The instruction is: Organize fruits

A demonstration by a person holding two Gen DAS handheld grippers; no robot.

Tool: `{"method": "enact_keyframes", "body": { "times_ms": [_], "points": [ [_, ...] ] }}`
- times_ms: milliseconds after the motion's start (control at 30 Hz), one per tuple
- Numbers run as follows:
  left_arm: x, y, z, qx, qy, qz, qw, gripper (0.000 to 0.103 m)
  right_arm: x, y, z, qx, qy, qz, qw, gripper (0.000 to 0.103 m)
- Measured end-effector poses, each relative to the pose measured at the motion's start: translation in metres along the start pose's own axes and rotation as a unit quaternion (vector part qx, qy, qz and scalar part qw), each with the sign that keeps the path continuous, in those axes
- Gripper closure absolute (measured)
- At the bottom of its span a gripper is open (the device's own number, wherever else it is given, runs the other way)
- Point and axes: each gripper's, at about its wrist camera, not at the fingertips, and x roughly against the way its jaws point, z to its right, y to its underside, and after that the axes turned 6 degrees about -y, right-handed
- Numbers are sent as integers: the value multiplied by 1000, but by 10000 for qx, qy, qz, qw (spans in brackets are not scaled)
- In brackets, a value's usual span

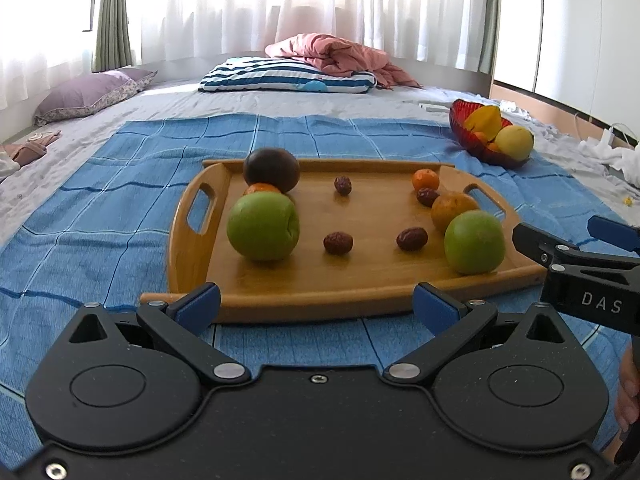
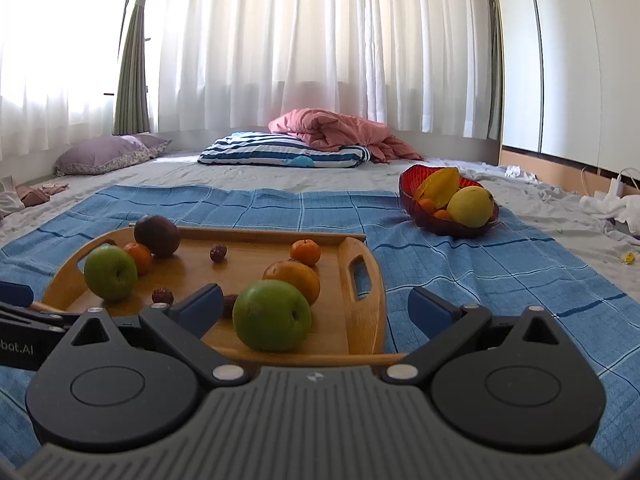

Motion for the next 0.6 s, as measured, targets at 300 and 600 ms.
{"method": "enact_keyframes", "body": {
  "times_ms": [300,600],
  "points": [
    [-9,19,4,-57,-107,-119,9999,0,-1,25,-1,-13,65,-70,10000,0],
    [-24,35,3,-39,-197,-323,9993,0,-4,39,-5,73,87,-179,9998,0]
  ]
}}
